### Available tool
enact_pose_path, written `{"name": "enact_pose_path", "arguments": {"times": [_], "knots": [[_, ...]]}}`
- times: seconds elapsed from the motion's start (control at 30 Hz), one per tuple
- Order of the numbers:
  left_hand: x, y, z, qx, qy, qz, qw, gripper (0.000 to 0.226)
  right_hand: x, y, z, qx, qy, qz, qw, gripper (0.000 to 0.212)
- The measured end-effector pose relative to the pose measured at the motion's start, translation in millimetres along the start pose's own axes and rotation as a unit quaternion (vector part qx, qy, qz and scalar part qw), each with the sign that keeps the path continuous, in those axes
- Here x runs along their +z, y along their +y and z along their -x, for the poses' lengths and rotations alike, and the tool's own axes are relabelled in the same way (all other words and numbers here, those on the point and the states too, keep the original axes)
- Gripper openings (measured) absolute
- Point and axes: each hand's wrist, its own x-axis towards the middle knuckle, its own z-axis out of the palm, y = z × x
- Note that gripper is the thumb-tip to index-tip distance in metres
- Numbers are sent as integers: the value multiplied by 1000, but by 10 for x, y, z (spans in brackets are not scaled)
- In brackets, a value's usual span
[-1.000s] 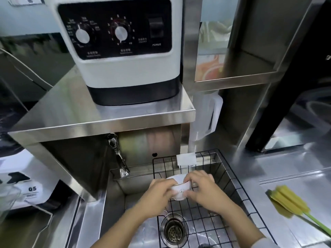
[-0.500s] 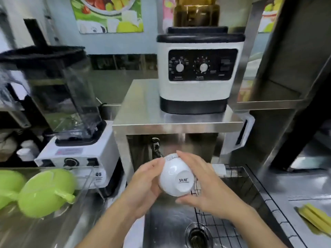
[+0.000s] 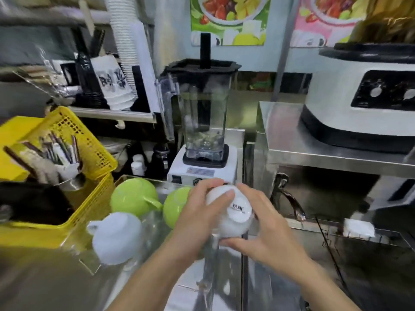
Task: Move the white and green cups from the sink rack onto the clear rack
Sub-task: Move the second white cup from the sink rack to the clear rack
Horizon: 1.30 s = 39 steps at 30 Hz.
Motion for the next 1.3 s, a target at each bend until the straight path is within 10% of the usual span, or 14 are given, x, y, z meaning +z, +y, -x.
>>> {"name": "enact_pose_path", "arguments": {"times": [0.37,0.83,1.3], "knots": [[-798,-384,64,70,-32,-286,955,50,884,-331,-5,120,-35,9,992,93],[-967,-671,113,25,31,-285,958,19,1116,-350,-26,79,-102,98,987,53],[-915,-713,163,91,56,-325,940,20,1086,-286,20,64,-135,194,969,79]]}}
